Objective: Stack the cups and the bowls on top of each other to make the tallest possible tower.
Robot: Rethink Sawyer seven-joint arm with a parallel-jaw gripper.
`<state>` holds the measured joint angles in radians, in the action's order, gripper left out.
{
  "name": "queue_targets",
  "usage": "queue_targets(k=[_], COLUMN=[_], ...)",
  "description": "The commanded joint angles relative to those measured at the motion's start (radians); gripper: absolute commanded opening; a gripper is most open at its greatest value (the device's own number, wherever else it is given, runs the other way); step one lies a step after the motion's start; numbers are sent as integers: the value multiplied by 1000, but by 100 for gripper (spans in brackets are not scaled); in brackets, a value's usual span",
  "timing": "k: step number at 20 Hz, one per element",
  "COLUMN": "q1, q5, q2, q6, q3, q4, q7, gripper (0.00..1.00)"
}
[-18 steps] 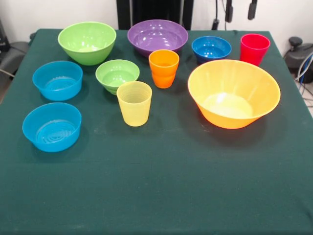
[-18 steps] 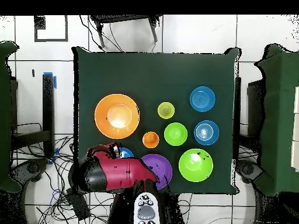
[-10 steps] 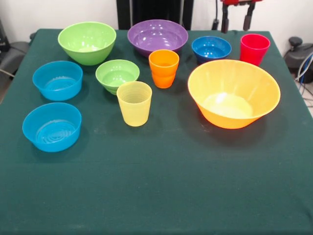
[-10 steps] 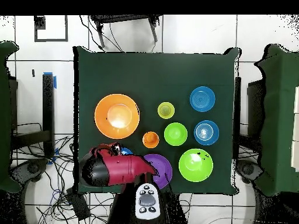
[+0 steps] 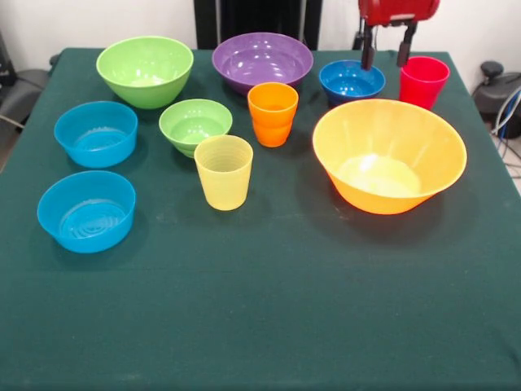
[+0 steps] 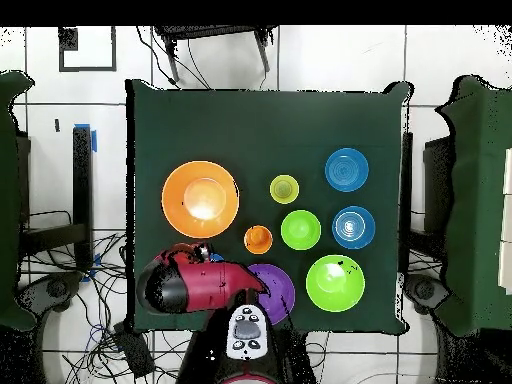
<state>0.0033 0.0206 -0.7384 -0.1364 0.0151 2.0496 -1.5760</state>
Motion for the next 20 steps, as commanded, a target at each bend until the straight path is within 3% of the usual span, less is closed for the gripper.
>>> queue_targets(k=[1,8,15,16,18,20], q1=[25,-16,-25,-23,49,42], q5=[-10,-56,-34,-36,-41,-45], q2=[78,74,34,35,54,65], q6=[1,7,-15,-16,-21,-17], q3=[8,72,91,97,25,62], q4=[-135,-139,-145,-150,-195,-200], q7=[-146,-190,-162,-163,-177,-174], gripper=[100,100,100,100,100,100])
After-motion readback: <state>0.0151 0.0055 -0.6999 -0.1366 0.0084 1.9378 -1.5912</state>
